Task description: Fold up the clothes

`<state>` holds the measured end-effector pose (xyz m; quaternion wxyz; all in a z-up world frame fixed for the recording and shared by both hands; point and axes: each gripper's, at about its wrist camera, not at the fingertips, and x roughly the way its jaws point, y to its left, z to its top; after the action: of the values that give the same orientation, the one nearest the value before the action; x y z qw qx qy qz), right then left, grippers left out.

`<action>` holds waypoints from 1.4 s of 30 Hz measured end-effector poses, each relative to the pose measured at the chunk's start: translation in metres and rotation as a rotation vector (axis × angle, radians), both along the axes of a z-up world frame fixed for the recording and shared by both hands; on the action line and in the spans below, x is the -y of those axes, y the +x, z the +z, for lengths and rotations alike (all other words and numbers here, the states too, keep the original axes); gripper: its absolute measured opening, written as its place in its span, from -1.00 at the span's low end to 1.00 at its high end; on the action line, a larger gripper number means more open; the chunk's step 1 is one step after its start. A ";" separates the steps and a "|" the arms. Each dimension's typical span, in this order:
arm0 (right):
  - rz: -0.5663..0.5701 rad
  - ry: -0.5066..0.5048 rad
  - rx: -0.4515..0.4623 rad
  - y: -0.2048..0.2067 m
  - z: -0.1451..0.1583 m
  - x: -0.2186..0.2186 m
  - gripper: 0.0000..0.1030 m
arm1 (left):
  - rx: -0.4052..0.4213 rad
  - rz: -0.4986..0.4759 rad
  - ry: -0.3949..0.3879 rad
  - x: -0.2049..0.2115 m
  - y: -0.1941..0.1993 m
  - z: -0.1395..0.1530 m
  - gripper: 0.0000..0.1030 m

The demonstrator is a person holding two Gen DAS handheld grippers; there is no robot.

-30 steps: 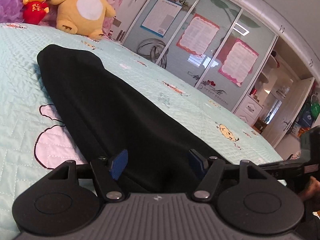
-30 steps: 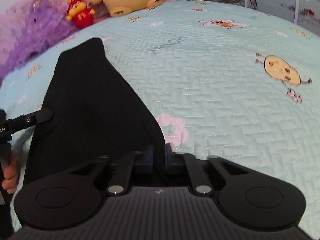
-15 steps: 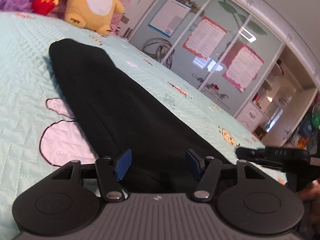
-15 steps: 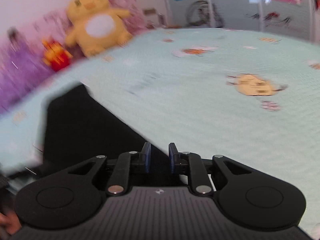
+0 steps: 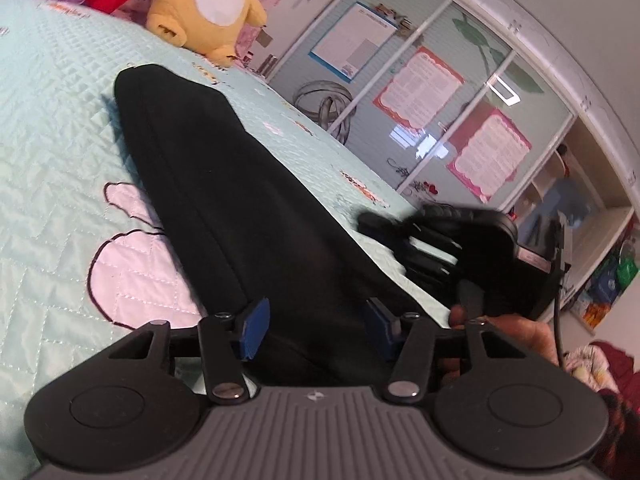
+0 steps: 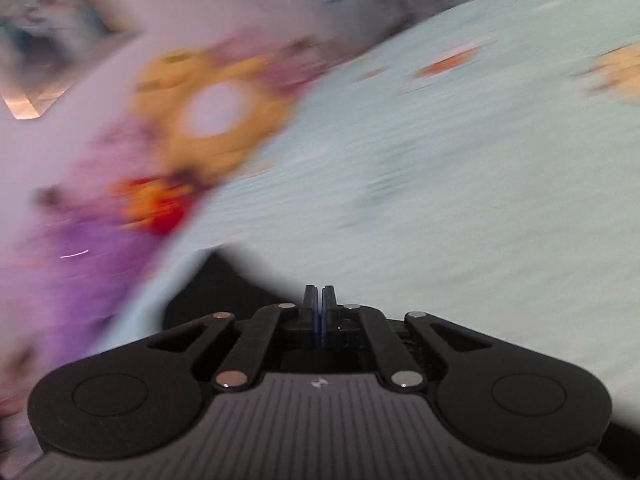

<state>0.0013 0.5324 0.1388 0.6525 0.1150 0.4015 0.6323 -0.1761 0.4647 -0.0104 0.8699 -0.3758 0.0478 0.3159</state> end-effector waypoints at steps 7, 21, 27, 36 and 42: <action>-0.024 -0.100 -0.056 -0.005 -0.022 -0.084 -1.00 | 0.041 0.018 -0.045 -0.004 -0.006 -0.002 -0.07; 0.125 -0.148 -0.064 -0.025 -0.021 -0.215 -1.00 | 0.125 0.075 -0.136 -0.005 -0.020 -0.012 -0.38; 0.097 -0.079 -0.029 -0.024 -0.021 -0.220 -0.94 | 0.125 0.079 -0.133 0.000 -0.020 -0.010 -0.38; -0.062 -0.107 -0.043 0.016 0.015 -0.030 -0.56 | 0.113 0.081 -0.131 0.002 -0.018 -0.007 -0.38; -0.341 -0.118 -0.163 0.008 0.020 0.200 -0.40 | 0.084 0.081 -0.123 0.004 -0.014 -0.003 -0.35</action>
<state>0.0092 0.3322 0.1586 0.7211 0.1941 0.4639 0.4765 -0.1901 0.4608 -0.0129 0.8328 -0.4430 0.0153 0.3315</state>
